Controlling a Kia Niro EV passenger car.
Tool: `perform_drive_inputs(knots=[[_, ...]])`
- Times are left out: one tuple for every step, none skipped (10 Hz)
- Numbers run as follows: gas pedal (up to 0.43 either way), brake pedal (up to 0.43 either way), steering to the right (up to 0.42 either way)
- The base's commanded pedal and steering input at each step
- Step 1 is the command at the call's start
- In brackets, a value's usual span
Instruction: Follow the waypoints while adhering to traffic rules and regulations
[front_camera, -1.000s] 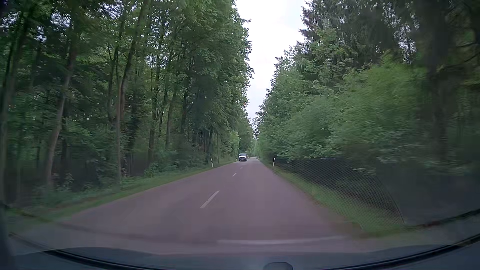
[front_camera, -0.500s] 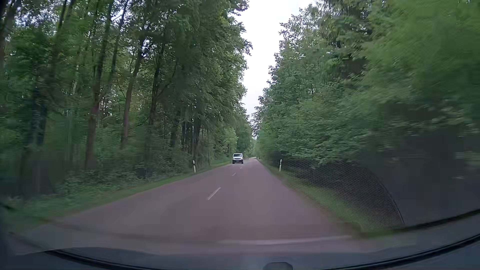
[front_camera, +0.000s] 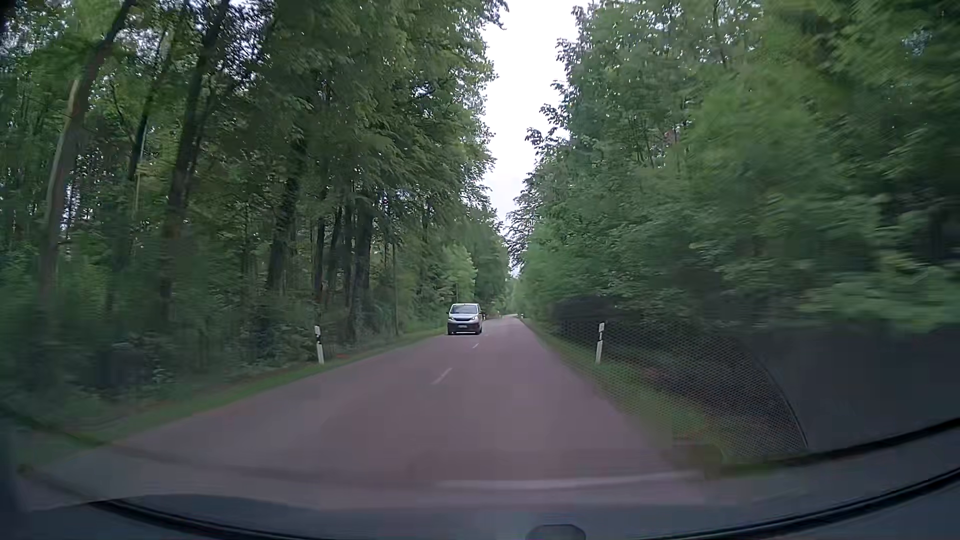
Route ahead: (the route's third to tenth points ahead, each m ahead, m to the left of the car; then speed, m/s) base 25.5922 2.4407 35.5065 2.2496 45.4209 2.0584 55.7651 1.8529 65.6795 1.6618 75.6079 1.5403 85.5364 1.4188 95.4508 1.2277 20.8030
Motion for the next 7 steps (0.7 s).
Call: perform_drive_inputs(knots=[[0.209,0.000,-0.003],[0.209,0.000,-0.003],[0.209,0.000,-0.005],[0.209,0.000,-0.005],[0.209,0.000,-0.005],[0.209,0.000,-0.004],[0.209,0.000,-0.004]])
